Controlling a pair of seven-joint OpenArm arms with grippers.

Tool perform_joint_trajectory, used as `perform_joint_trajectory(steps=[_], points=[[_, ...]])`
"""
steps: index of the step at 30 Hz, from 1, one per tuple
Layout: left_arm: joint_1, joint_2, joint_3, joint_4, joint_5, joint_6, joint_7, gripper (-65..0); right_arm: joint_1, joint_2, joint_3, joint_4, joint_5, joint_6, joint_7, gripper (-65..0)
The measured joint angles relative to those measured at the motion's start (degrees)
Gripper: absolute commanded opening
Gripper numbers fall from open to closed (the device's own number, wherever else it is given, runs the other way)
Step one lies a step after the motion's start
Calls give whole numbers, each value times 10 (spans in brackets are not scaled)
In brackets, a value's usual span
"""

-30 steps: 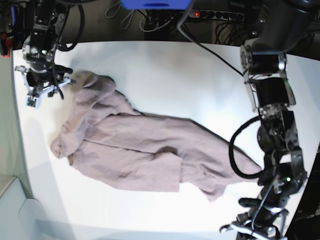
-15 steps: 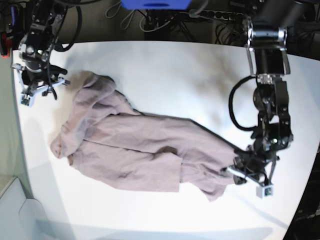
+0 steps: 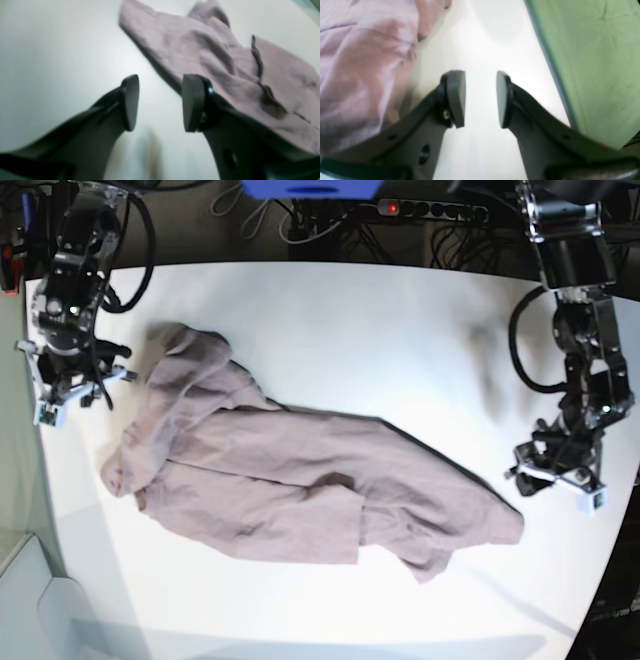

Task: Layout the t-shirt on the table in an organized manner, then fold the t-shirt properly
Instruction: 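Release the shirt and raise both grippers clear of the fabric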

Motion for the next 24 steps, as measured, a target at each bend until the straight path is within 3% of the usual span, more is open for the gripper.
perform_joint_trajectory(steps=[11,24], points=[[48,6,-16,2,-5,0,3,-374,68,-3,-116,-56,4,0,3,-439],[56,24,-14,2,-5,0,2,-374,147,20,-115,-237,0,0,11,-444]])
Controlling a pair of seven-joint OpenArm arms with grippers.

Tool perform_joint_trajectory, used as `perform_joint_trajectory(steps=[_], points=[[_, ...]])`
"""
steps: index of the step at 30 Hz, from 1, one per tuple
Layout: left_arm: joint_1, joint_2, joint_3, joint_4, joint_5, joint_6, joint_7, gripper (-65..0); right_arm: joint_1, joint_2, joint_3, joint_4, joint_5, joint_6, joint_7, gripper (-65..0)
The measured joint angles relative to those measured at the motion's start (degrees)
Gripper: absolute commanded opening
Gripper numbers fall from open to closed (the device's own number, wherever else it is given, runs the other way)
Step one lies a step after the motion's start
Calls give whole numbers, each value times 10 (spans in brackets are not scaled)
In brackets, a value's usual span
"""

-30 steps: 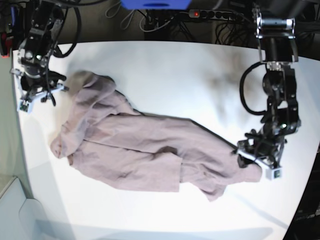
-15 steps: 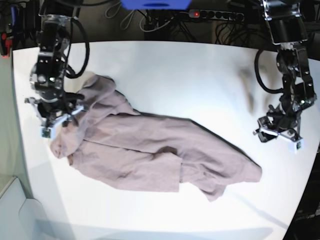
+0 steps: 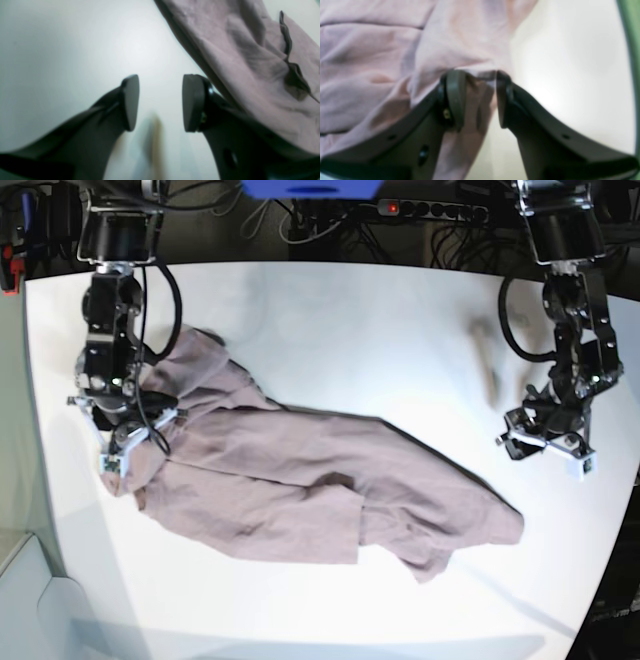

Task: Layout the t-shirt on the table in an organized manner, then fold the t-shirt properly
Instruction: 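Release the shirt and raise both grippers clear of the fabric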

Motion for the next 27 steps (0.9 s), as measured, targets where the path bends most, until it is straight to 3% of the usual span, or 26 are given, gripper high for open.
perform_joint_trajectory(steps=[2,5,8,13,16,20,27], points=[[-2,0,0,0,0,0,-1,-374,-3,-1,0,-11,2,0,1,-488],[-2,0,-1,0,0,0,-2,-374,-12,0,0,-13,1,0,-2,-650],[-2,0,-1,-1,0,0,-3,-374,-34,-1,2,20,0,0,-6,-650],[-3,0,0,-2,1,0,-3,-374,-125,-12,56,208,-9,-1,-11,-650],[-13,13,0,-3,2,2,-6,-374,-169,-36,66,302,5,0,-3,-650],[-18,20,3,-2,0,0,-4,-374,-225,-67,84,312,0,0,-10,-650],[-21,20,9,-3,-2,0,-5,-374,-290,-92,63,293,7,0,-6,-650]])
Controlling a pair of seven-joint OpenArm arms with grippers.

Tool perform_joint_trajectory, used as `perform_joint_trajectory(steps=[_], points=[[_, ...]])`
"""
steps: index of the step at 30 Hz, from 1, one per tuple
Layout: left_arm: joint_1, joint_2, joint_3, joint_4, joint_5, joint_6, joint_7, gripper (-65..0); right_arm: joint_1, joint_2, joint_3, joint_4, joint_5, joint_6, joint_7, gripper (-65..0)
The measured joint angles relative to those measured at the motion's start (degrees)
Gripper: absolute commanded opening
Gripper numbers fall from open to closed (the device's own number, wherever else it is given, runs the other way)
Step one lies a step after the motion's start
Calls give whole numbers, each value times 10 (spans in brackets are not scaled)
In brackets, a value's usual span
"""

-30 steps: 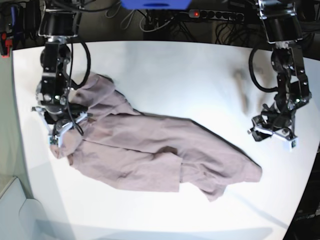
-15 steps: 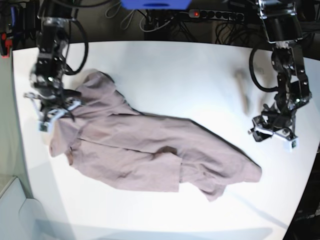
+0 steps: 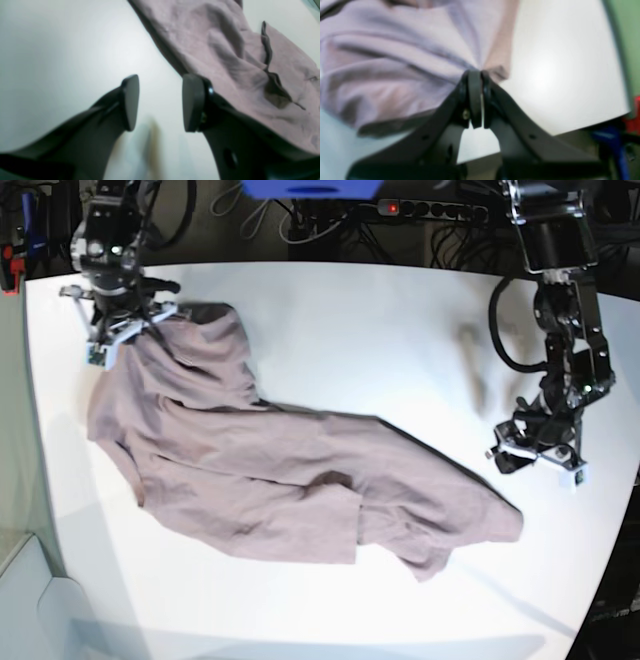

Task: Layout the t-shirt on the table in an organized manner, then fold the t-shirt properly
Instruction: 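Release the shirt and raise both grippers clear of the fabric, then lower the right gripper onto the shirt body and grasp the fabric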

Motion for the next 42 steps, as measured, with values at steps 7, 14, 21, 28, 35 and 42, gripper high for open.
perform_joint_trajectory(steps=[7,14,21,28,35,42], points=[[0,0,1,2,2,0,2,-371,1,6,5,-18,-5,0,0,-650],[3,-4,-2,2,2,0,7,-369,-5,17,41,-20,-5,0,-1,-514],[40,-14,-5,36,-8,-36,10,-368,16,53,82,-20,-9,0,-4,-416],[98,-5,-5,96,-16,-73,6,-368,90,83,79,-20,-4,-1,0,-412],[192,34,-54,163,-9,-74,6,-369,168,80,66,-21,-8,0,-20,-412],[258,68,-78,243,-10,-76,11,-369,204,79,-9,-20,-4,0,-99,-417]])
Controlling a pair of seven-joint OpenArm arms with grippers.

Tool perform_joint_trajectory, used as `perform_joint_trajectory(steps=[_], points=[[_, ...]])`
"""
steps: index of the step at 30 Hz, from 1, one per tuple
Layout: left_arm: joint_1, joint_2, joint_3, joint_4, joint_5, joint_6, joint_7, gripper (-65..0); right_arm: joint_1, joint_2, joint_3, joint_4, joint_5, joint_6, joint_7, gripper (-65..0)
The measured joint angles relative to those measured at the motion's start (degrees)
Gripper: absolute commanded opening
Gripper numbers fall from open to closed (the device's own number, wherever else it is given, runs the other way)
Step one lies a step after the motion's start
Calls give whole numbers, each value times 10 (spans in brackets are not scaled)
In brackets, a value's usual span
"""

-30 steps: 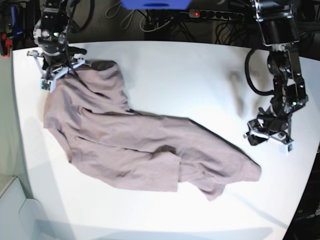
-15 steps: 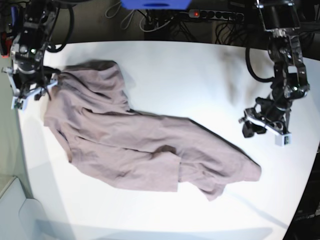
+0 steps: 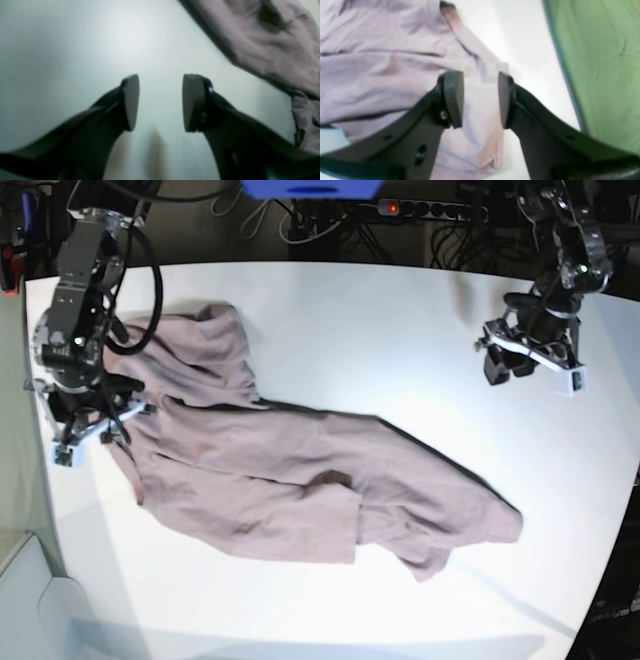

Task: Layout the t-shirt on the table in an organized manner, then fold the t-shirt properly
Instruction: 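Lower the right gripper onto the shirt body and grasp the fabric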

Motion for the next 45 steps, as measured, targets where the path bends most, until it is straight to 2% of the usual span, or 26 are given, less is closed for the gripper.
perform_joint_trajectory(steps=[4,8,10,14,18,23,26,31,36,39,45], points=[[-2,-1,3,10,-2,0,1,-369,13,3,-82,-2,-5,0,-3,-417],[-28,-5,4,9,-1,0,0,-369,61,8,-184,-56,0,0,67,-417],[-33,-20,5,9,-3,-1,-2,-369,83,15,-222,-106,3,0,94,-417],[-28,-41,5,9,-3,-2,0,-369,136,16,-261,-224,-3,0,138,-417],[-28,-68,4,9,-5,-2,-2,-370,169,17,-315,-294,-3,0,175,-417],[0,-68,2,9,-6,-3,-5,-371,212,10,-387,-371,-1,0,212,-417],[31,-66,2,10,-3,-2,1,-372,259,9,-387,-428,2,0,239,-415],[61,-65,-8,12,-9,-4,-11,-374,338,41,-335,-527,-5,2,281,-412],[75,-30,-64,12,-5,-3,-1,-374,409,50,-334,-677,-6,7,351,-412],[73,-23,-84,13,-6,-3,-4,-374,424,44,-335,-735,-7,48,377,-412],[73,-22,-84,13,-5,-3,-2,-374,426,43,-336,-771,-5,51,422,-410]])
